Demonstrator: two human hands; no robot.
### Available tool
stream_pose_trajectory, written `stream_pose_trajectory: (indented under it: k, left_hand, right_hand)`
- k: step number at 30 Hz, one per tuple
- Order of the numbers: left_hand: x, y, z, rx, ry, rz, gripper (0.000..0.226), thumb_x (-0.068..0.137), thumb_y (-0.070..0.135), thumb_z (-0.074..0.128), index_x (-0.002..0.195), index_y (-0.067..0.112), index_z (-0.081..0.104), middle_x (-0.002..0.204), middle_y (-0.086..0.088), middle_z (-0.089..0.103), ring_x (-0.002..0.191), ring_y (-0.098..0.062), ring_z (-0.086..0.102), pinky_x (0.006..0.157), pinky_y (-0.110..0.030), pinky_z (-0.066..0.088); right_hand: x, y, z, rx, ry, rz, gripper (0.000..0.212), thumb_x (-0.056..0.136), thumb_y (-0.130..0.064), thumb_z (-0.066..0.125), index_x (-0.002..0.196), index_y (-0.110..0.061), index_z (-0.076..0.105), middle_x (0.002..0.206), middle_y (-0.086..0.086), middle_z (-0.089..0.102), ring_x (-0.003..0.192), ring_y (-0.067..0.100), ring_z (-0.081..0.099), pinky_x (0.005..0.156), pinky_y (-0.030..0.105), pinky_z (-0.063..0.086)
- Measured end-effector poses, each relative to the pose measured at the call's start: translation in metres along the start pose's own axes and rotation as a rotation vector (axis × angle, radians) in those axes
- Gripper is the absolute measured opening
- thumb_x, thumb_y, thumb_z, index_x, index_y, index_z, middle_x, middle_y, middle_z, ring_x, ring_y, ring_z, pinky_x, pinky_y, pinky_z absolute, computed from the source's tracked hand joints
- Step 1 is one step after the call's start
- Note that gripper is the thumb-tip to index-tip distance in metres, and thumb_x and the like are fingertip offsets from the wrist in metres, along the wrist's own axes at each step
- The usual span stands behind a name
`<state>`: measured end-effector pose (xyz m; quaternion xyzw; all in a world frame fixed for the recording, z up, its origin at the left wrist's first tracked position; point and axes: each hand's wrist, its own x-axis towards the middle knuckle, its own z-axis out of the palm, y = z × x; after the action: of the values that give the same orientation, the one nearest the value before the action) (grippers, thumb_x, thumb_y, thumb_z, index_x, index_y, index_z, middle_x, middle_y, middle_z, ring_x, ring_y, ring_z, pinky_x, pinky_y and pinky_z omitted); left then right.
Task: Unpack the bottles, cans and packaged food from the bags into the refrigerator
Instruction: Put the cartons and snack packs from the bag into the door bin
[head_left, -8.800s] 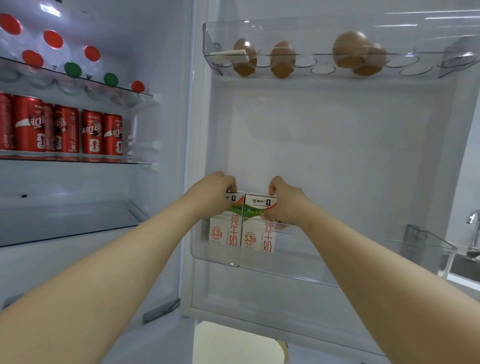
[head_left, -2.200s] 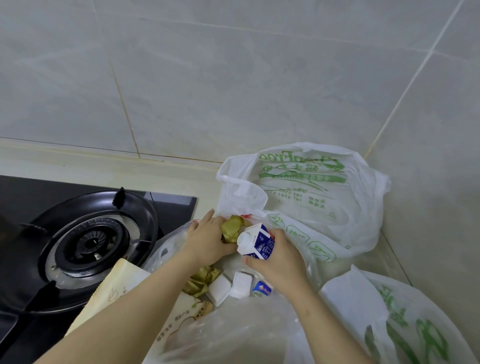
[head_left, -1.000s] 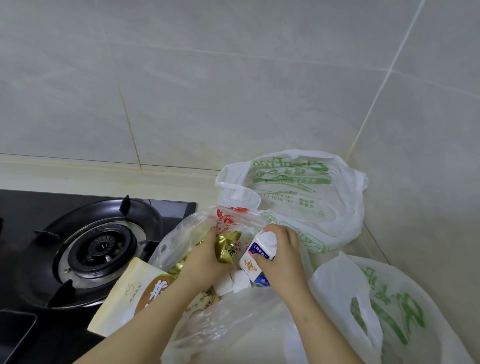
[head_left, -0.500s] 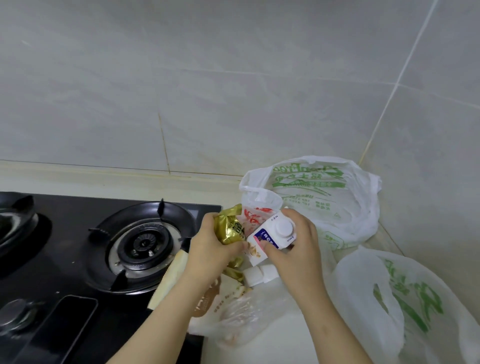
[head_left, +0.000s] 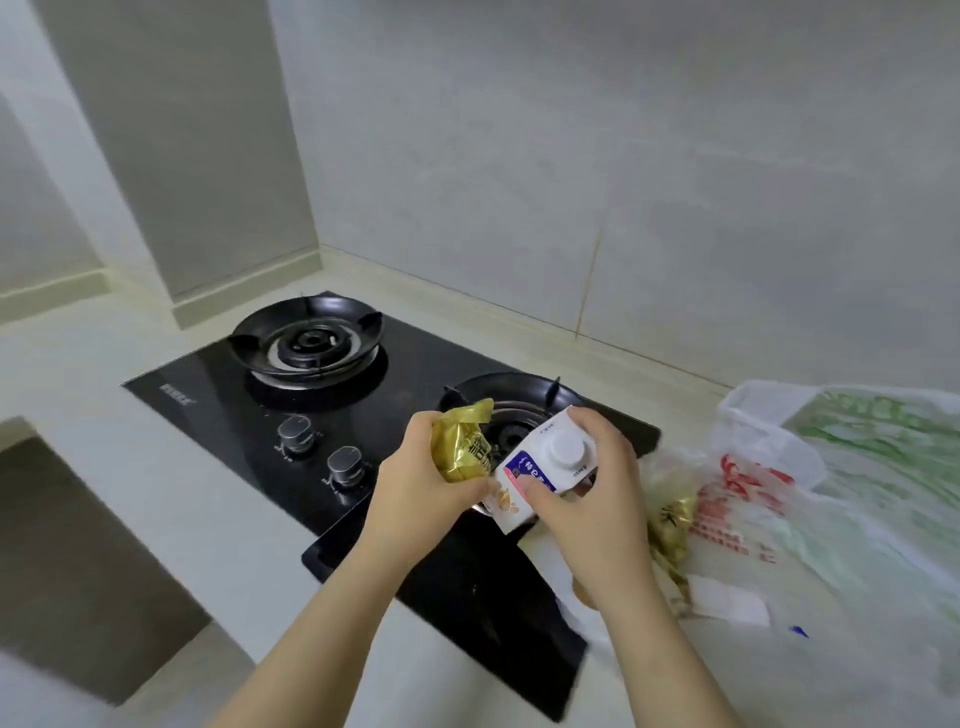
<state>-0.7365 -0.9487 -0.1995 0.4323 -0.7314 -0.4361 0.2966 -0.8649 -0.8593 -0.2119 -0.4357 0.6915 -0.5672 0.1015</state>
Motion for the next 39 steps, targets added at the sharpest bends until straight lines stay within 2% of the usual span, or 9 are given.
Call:
stream_pose_trajectory:
  k: [2, 6, 10, 19, 22, 26, 32, 36, 39]
  left_hand:
    - [-0.011, -0.007, -0.016, 0.005, 0.095, -0.054, 0.055, 0.068, 0.019, 0.080, 0.108, 0.032, 0.043, 0.088, 0.015, 0.060, 0.074, 0.010, 0.056, 0.056, -0.005, 0.041]
    - [-0.038, -0.019, -0.040, 0.045, 0.274, -0.139, 0.053, 0.069, 0.019, 0.079, 0.104, 0.034, 0.042, 0.085, 0.017, 0.059, 0.075, 0.005, 0.057, 0.057, -0.010, 0.042]
    - [-0.077, -0.034, -0.058, 0.030, 0.442, -0.252, 0.052, 0.070, 0.019, 0.080, 0.102, 0.035, 0.042, 0.085, 0.018, 0.058, 0.075, 0.004, 0.057, 0.058, -0.011, 0.045]
    - [-0.205, -0.066, -0.096, 0.087, 0.836, -0.494, 0.054, 0.067, 0.016, 0.082, 0.104, 0.029, 0.045, 0.088, 0.014, 0.058, 0.078, 0.000, 0.056, 0.057, -0.008, 0.042]
    - [-0.258, -0.073, -0.116, 0.093, 0.964, -0.578, 0.053, 0.067, 0.018, 0.082, 0.101, 0.032, 0.043, 0.086, 0.018, 0.056, 0.078, 0.003, 0.054, 0.063, -0.017, 0.044]
    - [-0.332, -0.077, -0.138, 0.124, 1.097, -0.646, 0.053, 0.068, 0.021, 0.082, 0.105, 0.028, 0.044, 0.088, 0.018, 0.055, 0.079, 0.003, 0.053, 0.058, -0.013, 0.038]
    - [-0.462, -0.070, -0.167, 0.097, 1.320, -0.730, 0.052, 0.068, 0.017, 0.081, 0.105, 0.031, 0.046, 0.089, 0.017, 0.059, 0.079, 0.006, 0.054, 0.055, -0.002, 0.040]
    - [-0.545, -0.058, -0.177, 0.116, 1.470, -0.770, 0.053, 0.070, 0.019, 0.080, 0.104, 0.034, 0.042, 0.090, 0.019, 0.056, 0.079, 0.008, 0.051, 0.054, -0.007, 0.038]
    - [-0.602, -0.048, -0.181, 0.135, 1.569, -0.807, 0.056, 0.070, 0.020, 0.080, 0.105, 0.036, 0.041, 0.091, 0.022, 0.054, 0.081, 0.007, 0.052, 0.058, -0.007, 0.039]
  right_hand:
    - [0.002, -0.008, 0.015, 0.009, -0.103, -0.042, 0.068, 0.068, -0.009, 0.080, 0.117, -0.038, 0.042, 0.111, -0.027, 0.039, 0.114, 0.004, 0.044, 0.090, 0.020, 0.047]
    - [-0.002, -0.020, 0.043, 0.073, -0.296, -0.112, 0.068, 0.069, -0.009, 0.080, 0.112, -0.044, 0.040, 0.114, -0.020, 0.042, 0.106, -0.012, 0.041, 0.082, 0.003, 0.037]
    - [-0.016, -0.030, 0.066, 0.118, -0.526, -0.148, 0.068, 0.069, -0.011, 0.079, 0.118, -0.041, 0.041, 0.122, -0.013, 0.041, 0.102, -0.009, 0.042, 0.079, -0.005, 0.034]
    - [-0.108, -0.066, 0.125, 0.282, -0.974, -0.223, 0.069, 0.070, -0.016, 0.079, 0.111, -0.053, 0.038, 0.117, -0.022, 0.042, 0.107, -0.005, 0.044, 0.083, 0.008, 0.042]
    - [-0.155, -0.087, 0.139, 0.327, -1.128, -0.251, 0.066, 0.073, -0.018, 0.077, 0.105, -0.058, 0.036, 0.115, -0.026, 0.041, 0.107, -0.010, 0.042, 0.076, 0.004, 0.042]
    - [-0.216, -0.123, 0.158, 0.368, -1.281, -0.310, 0.066, 0.074, -0.016, 0.078, 0.108, -0.053, 0.035, 0.119, -0.014, 0.045, 0.103, -0.014, 0.041, 0.069, -0.003, 0.040]
    - [-0.329, -0.183, 0.171, 0.424, -1.492, -0.418, 0.064, 0.071, -0.023, 0.079, 0.105, -0.055, 0.036, 0.114, -0.017, 0.047, 0.100, -0.022, 0.040, 0.070, -0.002, 0.040]
    - [-0.407, -0.221, 0.170, 0.507, -1.598, -0.510, 0.066, 0.069, -0.019, 0.081, 0.104, -0.055, 0.038, 0.114, -0.014, 0.050, 0.102, -0.010, 0.047, 0.074, 0.002, 0.043]
    - [-0.461, -0.246, 0.164, 0.568, -1.700, -0.553, 0.067, 0.068, -0.020, 0.081, 0.102, -0.058, 0.038, 0.112, -0.014, 0.051, 0.101, 0.003, 0.053, 0.077, 0.015, 0.050]
